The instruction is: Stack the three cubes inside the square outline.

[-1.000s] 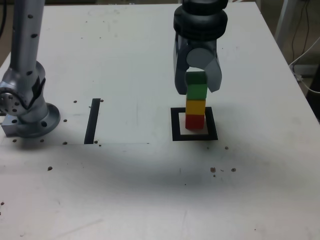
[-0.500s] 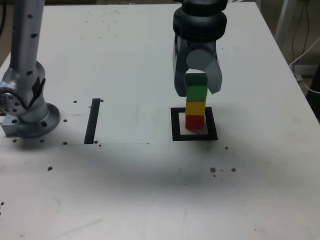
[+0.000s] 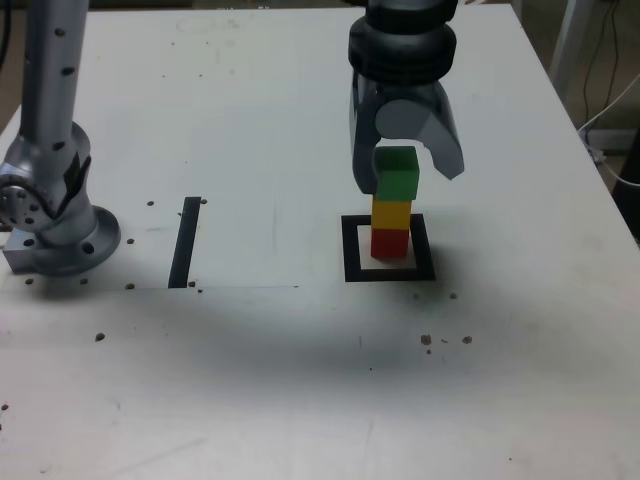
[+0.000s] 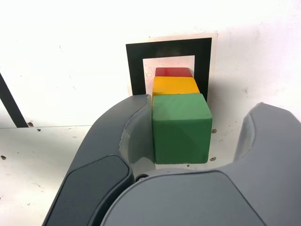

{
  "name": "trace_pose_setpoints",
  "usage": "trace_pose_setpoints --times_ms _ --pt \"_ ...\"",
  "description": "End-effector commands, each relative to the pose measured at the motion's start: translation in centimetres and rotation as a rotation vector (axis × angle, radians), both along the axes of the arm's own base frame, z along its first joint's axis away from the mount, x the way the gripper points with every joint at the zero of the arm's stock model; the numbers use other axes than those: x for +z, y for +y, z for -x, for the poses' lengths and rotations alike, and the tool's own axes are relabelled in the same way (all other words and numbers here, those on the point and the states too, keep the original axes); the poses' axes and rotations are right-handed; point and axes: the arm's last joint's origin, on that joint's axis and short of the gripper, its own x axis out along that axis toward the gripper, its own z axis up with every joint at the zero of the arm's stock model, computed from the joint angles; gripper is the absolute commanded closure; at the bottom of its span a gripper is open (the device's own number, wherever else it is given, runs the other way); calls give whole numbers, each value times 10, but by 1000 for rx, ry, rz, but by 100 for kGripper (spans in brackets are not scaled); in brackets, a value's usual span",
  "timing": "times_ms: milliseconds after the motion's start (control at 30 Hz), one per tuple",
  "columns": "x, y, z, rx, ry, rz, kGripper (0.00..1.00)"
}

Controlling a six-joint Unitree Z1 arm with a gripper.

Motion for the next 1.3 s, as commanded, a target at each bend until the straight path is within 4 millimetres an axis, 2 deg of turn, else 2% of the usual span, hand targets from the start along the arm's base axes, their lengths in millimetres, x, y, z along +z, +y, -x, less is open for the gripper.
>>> trace_pose_setpoints --times_ms 0,167,433,633,800,900,1267 --pt "5 1 4 -1 -3 -1 0" --pt "14 1 15 -3 14 -2 0" --pt "46 -2 51 -34 9 11 0" --pt "49 0 84 -67 27 19 0" --pt "38 7 115 -56 62 18 0" --pt "26 11 138 -43 93 18 0" --pt "-38 15 202 -35 212 40 0"
